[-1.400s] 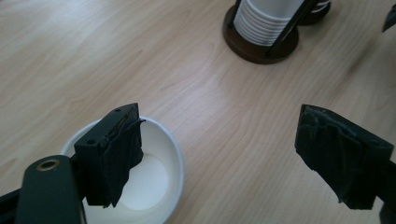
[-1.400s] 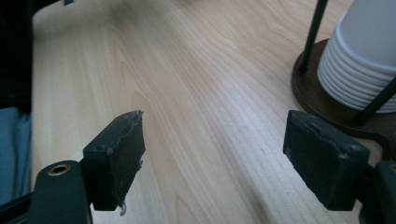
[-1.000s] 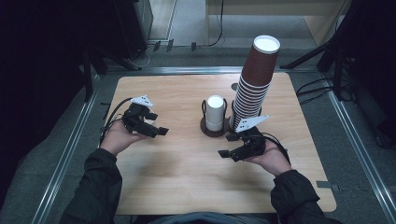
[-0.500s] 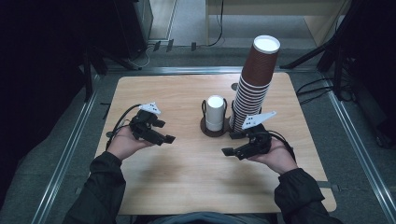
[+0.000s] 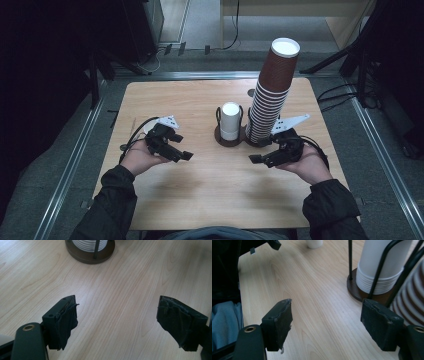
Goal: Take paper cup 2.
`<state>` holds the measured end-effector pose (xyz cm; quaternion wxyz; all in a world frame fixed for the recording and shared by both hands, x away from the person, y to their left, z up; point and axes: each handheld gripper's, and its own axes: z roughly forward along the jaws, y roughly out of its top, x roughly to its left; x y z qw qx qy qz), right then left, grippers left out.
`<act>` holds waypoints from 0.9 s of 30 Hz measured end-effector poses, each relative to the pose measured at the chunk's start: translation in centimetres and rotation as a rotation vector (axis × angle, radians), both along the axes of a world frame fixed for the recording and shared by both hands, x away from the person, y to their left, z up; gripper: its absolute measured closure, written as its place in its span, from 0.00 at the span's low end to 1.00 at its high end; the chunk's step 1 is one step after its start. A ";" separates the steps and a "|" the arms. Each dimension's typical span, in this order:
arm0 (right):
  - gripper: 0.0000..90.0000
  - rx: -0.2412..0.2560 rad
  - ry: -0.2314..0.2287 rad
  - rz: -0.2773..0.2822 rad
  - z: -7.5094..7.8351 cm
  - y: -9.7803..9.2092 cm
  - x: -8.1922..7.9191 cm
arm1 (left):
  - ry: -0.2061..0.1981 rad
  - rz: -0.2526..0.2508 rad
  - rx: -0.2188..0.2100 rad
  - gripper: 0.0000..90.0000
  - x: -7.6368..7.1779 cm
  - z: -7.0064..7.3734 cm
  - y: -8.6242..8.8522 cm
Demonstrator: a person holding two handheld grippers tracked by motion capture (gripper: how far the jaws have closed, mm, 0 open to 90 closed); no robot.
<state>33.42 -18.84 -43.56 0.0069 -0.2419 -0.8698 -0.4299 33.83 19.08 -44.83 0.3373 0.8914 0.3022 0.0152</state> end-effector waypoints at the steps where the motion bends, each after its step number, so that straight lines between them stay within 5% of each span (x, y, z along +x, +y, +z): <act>1: 0.29 -0.001 -0.003 -0.007 0.4 -0.2 0.1 | 0.003 -0.004 0.001 0.18 0.0 0.0 -0.1; 27: 0.27 -0.056 -0.074 -0.079 9.3 -5.5 1.4 | 0.020 -0.074 0.029 0.18 -0.5 -0.3 -1.8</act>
